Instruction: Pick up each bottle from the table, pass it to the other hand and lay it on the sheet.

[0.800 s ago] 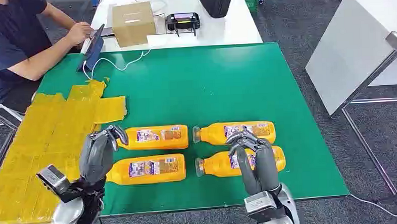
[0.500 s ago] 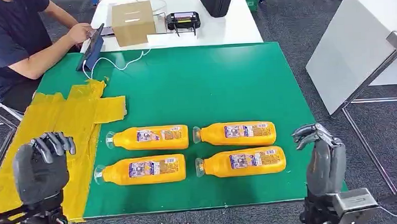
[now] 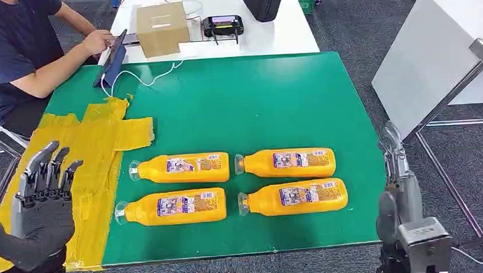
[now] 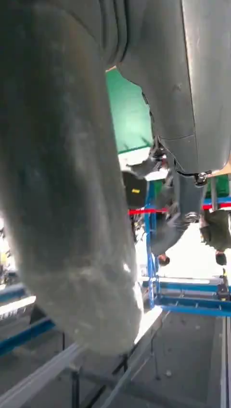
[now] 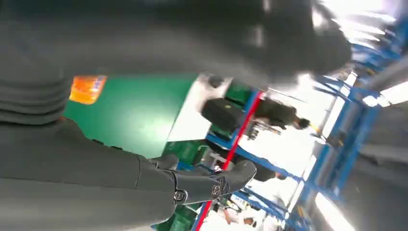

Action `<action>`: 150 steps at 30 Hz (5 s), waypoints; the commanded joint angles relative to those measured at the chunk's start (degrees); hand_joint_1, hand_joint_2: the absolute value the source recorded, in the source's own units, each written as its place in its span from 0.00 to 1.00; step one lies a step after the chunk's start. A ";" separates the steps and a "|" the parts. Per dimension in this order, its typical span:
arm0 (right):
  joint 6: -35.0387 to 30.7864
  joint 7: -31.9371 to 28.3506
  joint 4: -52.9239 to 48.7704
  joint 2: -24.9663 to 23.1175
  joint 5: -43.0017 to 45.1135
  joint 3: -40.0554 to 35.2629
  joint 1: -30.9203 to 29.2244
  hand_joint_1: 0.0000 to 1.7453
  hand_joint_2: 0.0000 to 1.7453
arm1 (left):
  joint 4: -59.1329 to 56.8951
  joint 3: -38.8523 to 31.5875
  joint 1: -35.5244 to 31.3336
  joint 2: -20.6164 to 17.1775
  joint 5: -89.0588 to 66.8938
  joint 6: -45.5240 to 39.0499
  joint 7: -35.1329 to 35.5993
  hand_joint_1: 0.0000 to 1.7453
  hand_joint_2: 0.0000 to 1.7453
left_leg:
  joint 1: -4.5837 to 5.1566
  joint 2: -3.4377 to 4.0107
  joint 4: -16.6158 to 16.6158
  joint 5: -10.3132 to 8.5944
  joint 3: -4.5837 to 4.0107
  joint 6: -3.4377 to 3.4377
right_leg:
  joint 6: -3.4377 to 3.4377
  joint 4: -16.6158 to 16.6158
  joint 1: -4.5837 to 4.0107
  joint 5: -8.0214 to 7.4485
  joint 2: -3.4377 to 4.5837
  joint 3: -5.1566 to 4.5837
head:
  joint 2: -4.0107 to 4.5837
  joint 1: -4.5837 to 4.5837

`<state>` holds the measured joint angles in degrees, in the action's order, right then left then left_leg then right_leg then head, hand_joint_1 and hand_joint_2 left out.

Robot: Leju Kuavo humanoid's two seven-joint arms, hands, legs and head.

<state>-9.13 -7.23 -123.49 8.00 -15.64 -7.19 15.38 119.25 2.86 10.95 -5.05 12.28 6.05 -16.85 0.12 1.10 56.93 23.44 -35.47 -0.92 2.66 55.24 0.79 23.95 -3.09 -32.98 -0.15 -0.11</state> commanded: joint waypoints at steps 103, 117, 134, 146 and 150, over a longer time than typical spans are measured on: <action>21.22 22.09 67.84 -5.38 -8.30 -57.69 -49.81 1.00 1.00 | -16.87 11.25 -23.44 6.64 -0.96 -2.95 12.35 0.00 0.00 | -0.12 -0.17 -0.04 -0.21 0.63 0.02 | -0.20 -0.08 -0.06 -0.10 0.11 0.61 | 0.00 0.00; 4.55 22.32 49.14 -1.18 -5.34 -43.80 -37.88 1.00 1.00 | -10.91 2.43 -17.75 8.79 -1.76 -20.07 6.92 0.00 0.00 | -0.07 -0.10 -0.01 -0.19 0.50 0.02 | -0.18 -0.02 -0.03 -0.09 0.12 0.48 | 0.00 0.00; -3.02 13.19 25.34 -7.09 -5.47 -33.27 -26.07 1.00 1.00 | -11.91 0.24 -15.93 6.72 -2.09 -34.61 6.80 0.00 1.00 | -0.09 -0.06 0.05 -0.13 0.12 0.05 | -0.22 0.09 -0.05 -0.05 0.22 0.09 | 0.00 0.00; -4.46 8.97 26.38 -2.65 -4.07 -33.53 -23.59 1.00 1.00 | -10.39 3.81 -12.10 5.13 0.77 -27.32 11.58 0.00 1.00 | -0.02 -0.03 -0.02 -0.19 0.04 0.01 | -0.16 -0.01 -0.02 -0.13 0.11 0.01 | 0.00 -0.02; -4.12 10.33 27.55 -2.17 -4.57 -33.65 -23.64 1.00 1.00 | -10.37 3.34 -12.03 5.27 1.17 -26.86 11.95 0.00 1.00 | -0.05 -0.04 -0.01 -0.17 0.08 0.02 | -0.17 -0.01 -0.04 -0.12 0.14 0.03 | 0.00 0.00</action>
<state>-13.73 1.81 -97.31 4.02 -19.93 -40.98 -7.63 110.53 5.18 -0.35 1.11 12.74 -21.27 -5.68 0.11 1.14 56.94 23.24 -35.48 -0.94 2.55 55.27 0.77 23.80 -3.06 -33.07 -0.15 -0.11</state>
